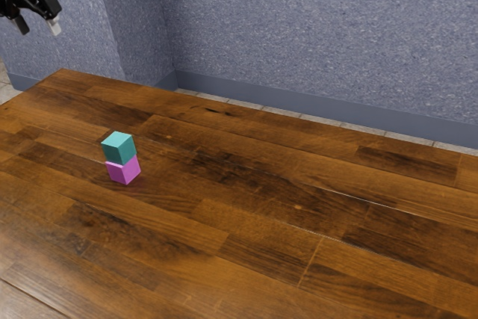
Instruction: Pick up the blue block with one arm, and put the blue block on the table with one arm
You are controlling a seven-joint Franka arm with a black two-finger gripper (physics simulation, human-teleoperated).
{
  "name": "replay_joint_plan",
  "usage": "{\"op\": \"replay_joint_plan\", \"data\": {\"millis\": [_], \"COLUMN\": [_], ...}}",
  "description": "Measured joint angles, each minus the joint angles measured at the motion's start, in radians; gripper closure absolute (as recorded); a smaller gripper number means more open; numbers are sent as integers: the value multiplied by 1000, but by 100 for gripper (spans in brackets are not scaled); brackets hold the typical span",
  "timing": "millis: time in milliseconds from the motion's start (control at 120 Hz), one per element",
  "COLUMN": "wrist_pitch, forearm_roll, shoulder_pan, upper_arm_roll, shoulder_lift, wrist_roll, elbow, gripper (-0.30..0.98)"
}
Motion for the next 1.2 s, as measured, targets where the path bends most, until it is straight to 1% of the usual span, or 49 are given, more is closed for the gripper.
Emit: {"op": "replay_joint_plan", "data": {"millis": [150,225,267,300,417,475,558,717,808,858,1017,1200], "wrist_pitch": [-2,-24,-34,-41,-56,-51,-10,80,153,190,291,382], "forearm_roll": [0,8,14,16,36,41,22,6,2,0,3,-2], "shoulder_pan": [0,-32,-63,-74,-36,4,40,39,14,-6,-34,-28], "upper_arm_roll": [-2,-9,-10,-4,12,14,15,12,12,12,9,7], "shoulder_lift": [0,-86,-128,-129,4,83,165,188,189,190,247,336], "wrist_roll": [29,40,46,50,58,59,51,-1,-29,-44,-85,-99], "elbow": [1,108,131,125,101,71,5,-127,-230,-261,-278,-245], "gripper": [2,2,2,2,2,2,2,2,2,2,2,2]}}
